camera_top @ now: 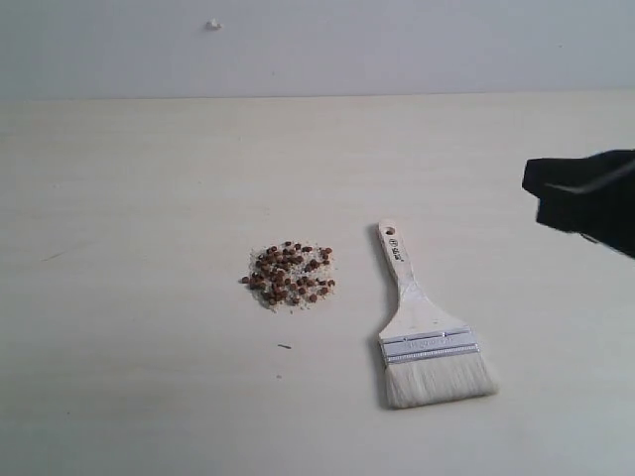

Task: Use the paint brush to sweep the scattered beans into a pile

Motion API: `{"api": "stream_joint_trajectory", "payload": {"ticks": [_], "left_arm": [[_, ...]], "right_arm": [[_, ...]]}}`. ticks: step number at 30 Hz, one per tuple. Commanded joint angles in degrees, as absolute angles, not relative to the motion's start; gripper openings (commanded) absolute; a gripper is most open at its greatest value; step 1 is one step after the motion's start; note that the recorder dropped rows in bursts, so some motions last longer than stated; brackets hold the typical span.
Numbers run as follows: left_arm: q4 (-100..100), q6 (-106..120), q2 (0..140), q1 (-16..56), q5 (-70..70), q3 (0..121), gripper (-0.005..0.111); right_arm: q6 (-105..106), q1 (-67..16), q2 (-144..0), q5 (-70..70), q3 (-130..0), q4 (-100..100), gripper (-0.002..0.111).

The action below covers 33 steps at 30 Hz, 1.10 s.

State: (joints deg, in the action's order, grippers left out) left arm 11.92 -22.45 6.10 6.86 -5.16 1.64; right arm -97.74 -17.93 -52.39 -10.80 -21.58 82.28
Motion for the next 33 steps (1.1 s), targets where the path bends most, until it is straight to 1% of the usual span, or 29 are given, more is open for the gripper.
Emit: {"api": "stream_joint_trajectory", "payload": {"ticks": [1, 5, 9, 14, 23, 26, 30, 33], "left_arm": [[11.58, -22.62, 5.93, 7.10, -5.12, 1.38, 0.000], [11.58, -22.62, 5.93, 7.10, -5.12, 1.38, 0.000], [11.58, -22.62, 5.93, 7.10, -5.12, 1.38, 0.000], [11.58, -22.62, 5.93, 7.10, -5.12, 1.38, 0.000], [11.58, -22.62, 5.93, 7.10, -5.12, 1.38, 0.000], [11.58, -22.62, 5.93, 7.10, -5.12, 1.38, 0.000], [11.58, -22.62, 5.93, 7.10, -5.12, 1.38, 0.000], [11.58, -22.62, 5.93, 7.10, -5.12, 1.38, 0.000]], "right_arm": [[-98.17, -18.03, -40.98, -16.03, -16.24, 82.43, 0.000], [-98.07, -18.03, -32.89, -19.07, -15.70, 82.57, 0.000], [-97.97, -18.03, -28.93, -19.05, -15.80, 82.57, 0.000], [-97.30, -18.03, -26.66, -17.67, -15.80, 82.70, 0.000], [-97.30, -17.44, -24.61, -15.88, -15.80, 89.74, 0.000], [-97.30, -12.70, -20.68, -16.01, -15.11, 93.54, 0.000], [-97.30, -3.46, -13.18, -16.01, -13.04, 93.55, 0.000], [-97.30, 0.10, -7.51, -15.34, -11.81, 93.66, 0.000]]}}
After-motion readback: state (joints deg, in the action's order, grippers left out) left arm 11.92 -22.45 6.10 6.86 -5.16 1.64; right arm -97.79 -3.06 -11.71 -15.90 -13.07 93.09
